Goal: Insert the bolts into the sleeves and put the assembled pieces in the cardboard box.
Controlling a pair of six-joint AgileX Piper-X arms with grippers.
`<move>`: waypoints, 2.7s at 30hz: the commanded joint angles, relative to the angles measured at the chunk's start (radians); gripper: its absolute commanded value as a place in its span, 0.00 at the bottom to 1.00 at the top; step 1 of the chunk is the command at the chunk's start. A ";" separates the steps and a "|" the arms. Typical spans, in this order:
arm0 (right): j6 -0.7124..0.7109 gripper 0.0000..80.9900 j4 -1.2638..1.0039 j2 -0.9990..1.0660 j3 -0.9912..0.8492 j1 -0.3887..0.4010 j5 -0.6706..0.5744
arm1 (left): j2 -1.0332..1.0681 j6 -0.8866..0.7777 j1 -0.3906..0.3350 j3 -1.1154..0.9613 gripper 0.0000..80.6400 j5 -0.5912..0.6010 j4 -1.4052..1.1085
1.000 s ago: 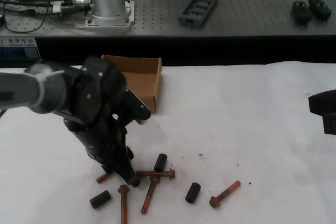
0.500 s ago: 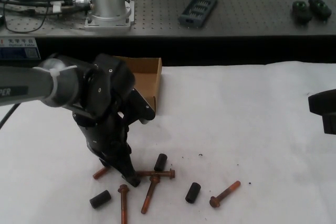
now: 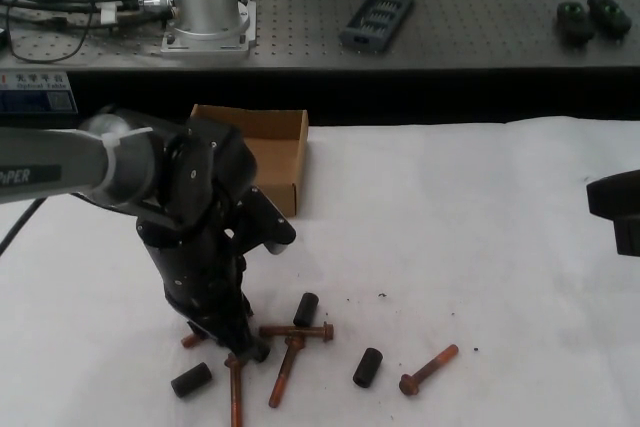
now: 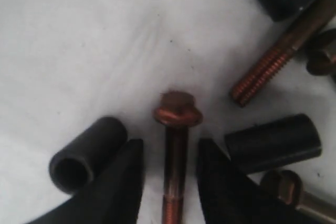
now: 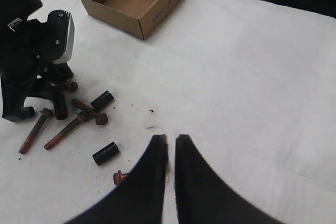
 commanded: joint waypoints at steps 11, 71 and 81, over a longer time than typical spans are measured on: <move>0.001 0.07 -0.006 0.001 -0.009 -0.004 -0.013 | 0.064 -0.024 -0.005 0.017 0.00 0.013 0.030; 0.275 0.21 -0.140 0.964 -0.469 0.408 0.119 | -1.257 -0.969 0.379 0.760 0.01 0.276 -0.736; 0.607 0.21 -0.170 1.032 -0.490 0.413 0.186 | -1.257 -0.997 0.379 0.760 0.01 0.276 -0.729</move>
